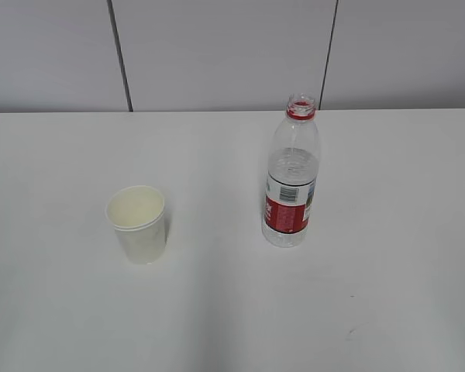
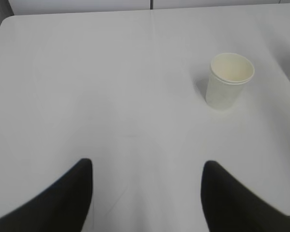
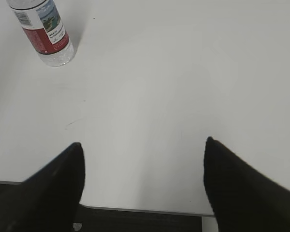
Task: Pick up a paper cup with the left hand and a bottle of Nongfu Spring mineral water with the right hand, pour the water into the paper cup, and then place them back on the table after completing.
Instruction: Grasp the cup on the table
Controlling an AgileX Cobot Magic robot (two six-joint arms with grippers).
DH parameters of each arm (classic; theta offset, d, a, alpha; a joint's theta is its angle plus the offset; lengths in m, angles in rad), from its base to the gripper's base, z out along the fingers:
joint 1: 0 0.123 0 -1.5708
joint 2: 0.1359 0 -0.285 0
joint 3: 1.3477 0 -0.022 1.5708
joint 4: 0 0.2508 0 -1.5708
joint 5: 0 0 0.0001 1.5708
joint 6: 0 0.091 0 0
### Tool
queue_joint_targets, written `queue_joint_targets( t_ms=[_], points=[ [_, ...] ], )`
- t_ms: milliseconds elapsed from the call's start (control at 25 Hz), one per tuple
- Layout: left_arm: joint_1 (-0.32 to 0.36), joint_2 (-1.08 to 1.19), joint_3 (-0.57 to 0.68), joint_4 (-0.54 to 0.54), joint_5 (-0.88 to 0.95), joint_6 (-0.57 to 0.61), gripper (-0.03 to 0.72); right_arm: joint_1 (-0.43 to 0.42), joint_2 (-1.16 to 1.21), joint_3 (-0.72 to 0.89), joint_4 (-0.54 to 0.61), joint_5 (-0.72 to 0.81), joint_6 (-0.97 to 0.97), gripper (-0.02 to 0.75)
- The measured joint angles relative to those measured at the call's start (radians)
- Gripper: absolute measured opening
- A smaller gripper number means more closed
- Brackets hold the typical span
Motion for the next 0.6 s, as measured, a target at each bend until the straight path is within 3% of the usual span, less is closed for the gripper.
queue_joint_targets(
  t_ms=[600],
  points=[
    [0.000, 0.000, 0.000, 0.000, 0.000, 0.000, 0.442, 0.000, 0.000, 0.000, 0.000, 0.000, 0.000, 0.568]
  ],
)
